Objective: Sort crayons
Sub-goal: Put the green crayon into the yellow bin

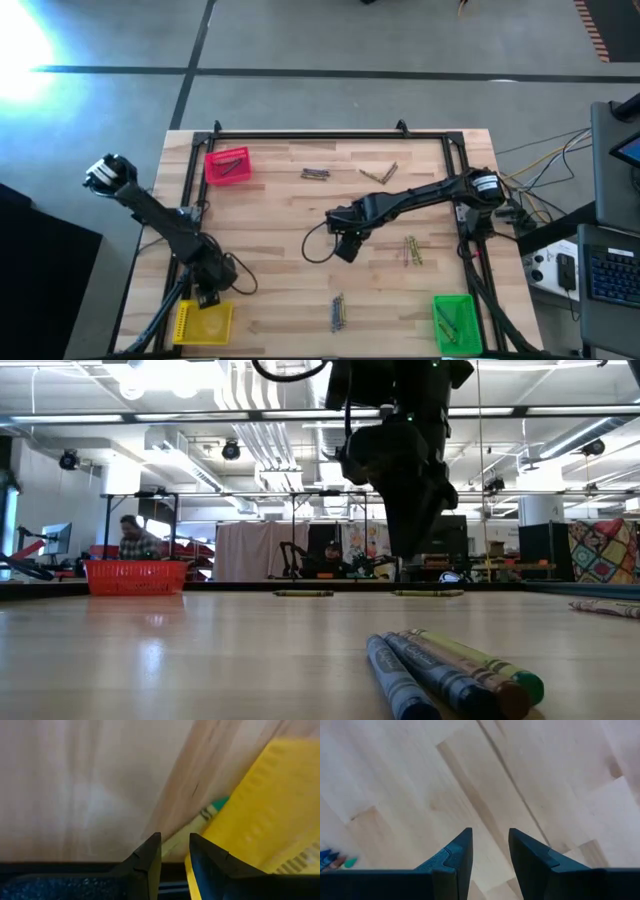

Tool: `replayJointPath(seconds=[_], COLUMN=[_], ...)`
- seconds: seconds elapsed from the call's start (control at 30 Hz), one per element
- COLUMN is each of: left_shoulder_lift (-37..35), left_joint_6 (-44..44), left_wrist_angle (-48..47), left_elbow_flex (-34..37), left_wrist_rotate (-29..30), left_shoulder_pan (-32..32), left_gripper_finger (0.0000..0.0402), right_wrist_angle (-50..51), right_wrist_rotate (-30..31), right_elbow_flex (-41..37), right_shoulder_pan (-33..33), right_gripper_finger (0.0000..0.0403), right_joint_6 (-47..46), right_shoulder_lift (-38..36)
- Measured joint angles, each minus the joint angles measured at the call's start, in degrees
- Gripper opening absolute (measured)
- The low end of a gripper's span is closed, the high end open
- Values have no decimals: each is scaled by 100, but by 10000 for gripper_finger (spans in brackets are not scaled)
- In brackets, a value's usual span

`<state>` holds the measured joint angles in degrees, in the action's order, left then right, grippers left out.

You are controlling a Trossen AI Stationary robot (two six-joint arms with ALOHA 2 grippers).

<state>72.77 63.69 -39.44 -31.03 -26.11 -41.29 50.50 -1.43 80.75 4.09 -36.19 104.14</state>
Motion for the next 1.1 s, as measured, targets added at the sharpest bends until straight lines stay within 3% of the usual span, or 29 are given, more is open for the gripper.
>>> replayJointPath(seconds=[0.3, 0.67, 0.83, 1.0, 1.1], left_shoulder_lift=[720, 1230, 944, 371, -4], left_joint_6=[-272, -571, -325, 62, 276], left_wrist_angle=[378, 566, 523, 313, 185], left_elbow_flex=[-2, -37, -18, -2, 0], left_wrist_rotate=[-584, -747, -458, 318, 490], left_shoulder_pan=[-295, -292, -221, -191, -177], left_gripper_finger=[84, 84, 84, 84, 84], right_wrist_angle=[-165, -200, -207, -259, -268], right_wrist_rotate=[10, -4, -4, -4, -6], right_elbow_flex=[-367, -629, -629, -629, -629], right_shoulder_pan=[-93, -93, -113, -150, -213], right_gripper_finger=[116, 113, 113, 113, 113], right_joint_6=[24, 23, 12, 10, 18], right_shoulder_lift=[-108, -114, -118, -129, -129])
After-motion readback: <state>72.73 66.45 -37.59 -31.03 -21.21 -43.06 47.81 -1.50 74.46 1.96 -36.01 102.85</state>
